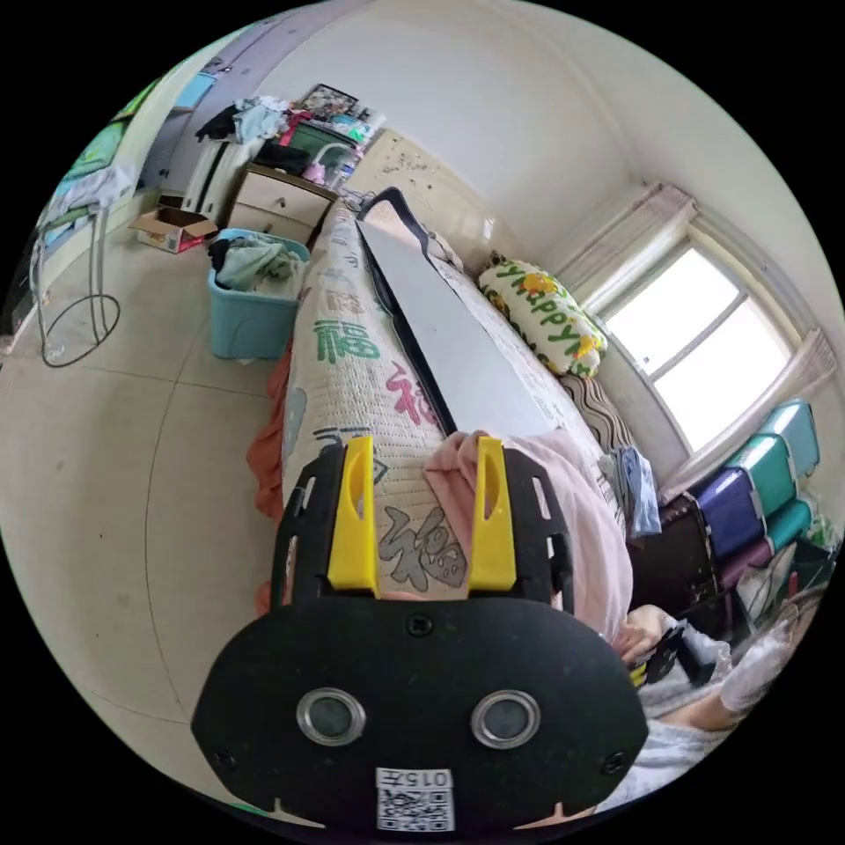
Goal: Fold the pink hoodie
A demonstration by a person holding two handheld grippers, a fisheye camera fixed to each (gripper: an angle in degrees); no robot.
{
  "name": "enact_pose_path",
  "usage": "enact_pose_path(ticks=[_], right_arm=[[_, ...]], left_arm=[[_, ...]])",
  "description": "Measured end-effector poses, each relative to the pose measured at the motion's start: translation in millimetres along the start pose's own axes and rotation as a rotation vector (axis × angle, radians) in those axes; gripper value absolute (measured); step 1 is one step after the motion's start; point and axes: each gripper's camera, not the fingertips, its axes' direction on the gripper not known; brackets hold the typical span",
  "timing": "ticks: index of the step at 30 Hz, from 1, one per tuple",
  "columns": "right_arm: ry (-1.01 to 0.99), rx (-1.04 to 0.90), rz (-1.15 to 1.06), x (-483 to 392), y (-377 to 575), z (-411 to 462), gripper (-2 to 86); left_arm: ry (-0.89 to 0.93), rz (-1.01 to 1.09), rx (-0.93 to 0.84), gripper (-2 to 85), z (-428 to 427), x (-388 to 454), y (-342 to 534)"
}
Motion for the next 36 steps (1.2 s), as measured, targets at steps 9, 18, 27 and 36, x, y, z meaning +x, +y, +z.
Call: enact_pose_path(ticks=[9, 18, 27, 36], right_arm=[[-0.341, 0.434, 0.158, 105, 82, -102, 4.8], [0.361, 0.16, 0.82, 273, 136, -75, 10.3], [0.372, 0.024, 0.776, 317, 129, -25, 0.0], [0.35, 0.055, 0.832, 324, 151, -28, -0.3]], left_arm=[[0.26, 0.098, 0.052, 14.4, -43, 23, 6], [0.288, 0.149, -0.158, 13.8, 40, 67, -9], [0.222, 0.191, -0.28, 2.4, 73, 83, -5], [0.196, 0.13, -0.315, 5.2, 91, 85, 4]])
